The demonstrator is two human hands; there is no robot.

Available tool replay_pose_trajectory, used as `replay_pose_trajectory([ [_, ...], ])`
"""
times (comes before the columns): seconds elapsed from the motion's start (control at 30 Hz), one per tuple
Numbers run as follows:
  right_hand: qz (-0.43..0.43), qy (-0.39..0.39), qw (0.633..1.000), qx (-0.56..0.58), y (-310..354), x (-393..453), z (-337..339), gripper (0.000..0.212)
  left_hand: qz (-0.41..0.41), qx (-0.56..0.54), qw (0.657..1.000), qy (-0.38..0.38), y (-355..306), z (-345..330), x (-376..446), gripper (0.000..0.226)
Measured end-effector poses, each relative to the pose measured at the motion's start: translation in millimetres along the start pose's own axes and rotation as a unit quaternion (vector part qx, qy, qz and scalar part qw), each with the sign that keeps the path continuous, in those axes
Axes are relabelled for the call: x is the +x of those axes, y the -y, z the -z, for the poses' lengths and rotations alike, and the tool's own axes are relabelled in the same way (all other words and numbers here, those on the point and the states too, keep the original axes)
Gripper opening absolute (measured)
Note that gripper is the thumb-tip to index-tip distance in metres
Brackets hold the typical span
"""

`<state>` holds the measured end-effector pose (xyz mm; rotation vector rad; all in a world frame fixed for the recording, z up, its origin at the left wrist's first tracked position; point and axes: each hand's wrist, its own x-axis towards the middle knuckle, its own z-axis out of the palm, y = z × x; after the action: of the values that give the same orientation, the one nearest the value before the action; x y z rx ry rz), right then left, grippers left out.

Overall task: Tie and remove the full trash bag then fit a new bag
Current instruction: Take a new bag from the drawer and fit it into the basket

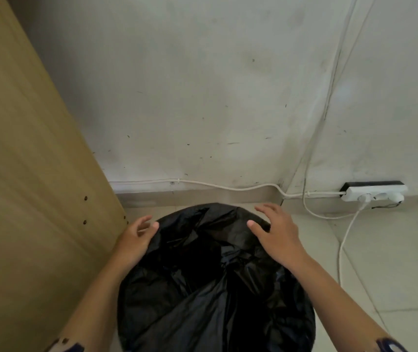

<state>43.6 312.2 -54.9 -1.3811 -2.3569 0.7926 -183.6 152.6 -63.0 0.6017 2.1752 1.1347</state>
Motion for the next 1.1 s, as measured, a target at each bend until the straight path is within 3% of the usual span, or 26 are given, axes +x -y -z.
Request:
replay_pose_trajectory([
  [0.1,0.088,-0.057,0.993,-0.047,3,-47,-8,0.062,-0.033,0.061,0.996,-0.057,18,-2,-37,0.047],
  [0.2,0.092,-0.002,0.993,-0.074,1,-89,-21,0.067,-0.004,0.082,0.992,-0.092,29,-7,-64,0.049],
  [0.37,0.124,-0.041,0.973,-0.193,-16,-127,-36,0.040,0.058,0.068,0.989,-0.116,35,-7,-65,0.045],
  [0.5,0.146,-0.084,0.966,-0.198,-22,-136,-40,0.037,0.099,0.049,0.990,-0.084,30,-7,-60,0.048],
  [0.8,0.130,-0.125,0.972,-0.147,-33,-165,-39,0.033,-0.004,0.017,0.993,-0.117,19,-13,-92,0.039],
  [0.9,0.123,-0.098,0.979,-0.127,-27,-176,-43,0.045,-0.044,0.024,0.990,-0.129,12,-9,-105,0.039],
  [1.1,0.173,-0.059,0.973,-0.144,-8,-181,-56,0.047,-0.105,0.090,0.982,-0.132,9,-7,-124,0.042],
])
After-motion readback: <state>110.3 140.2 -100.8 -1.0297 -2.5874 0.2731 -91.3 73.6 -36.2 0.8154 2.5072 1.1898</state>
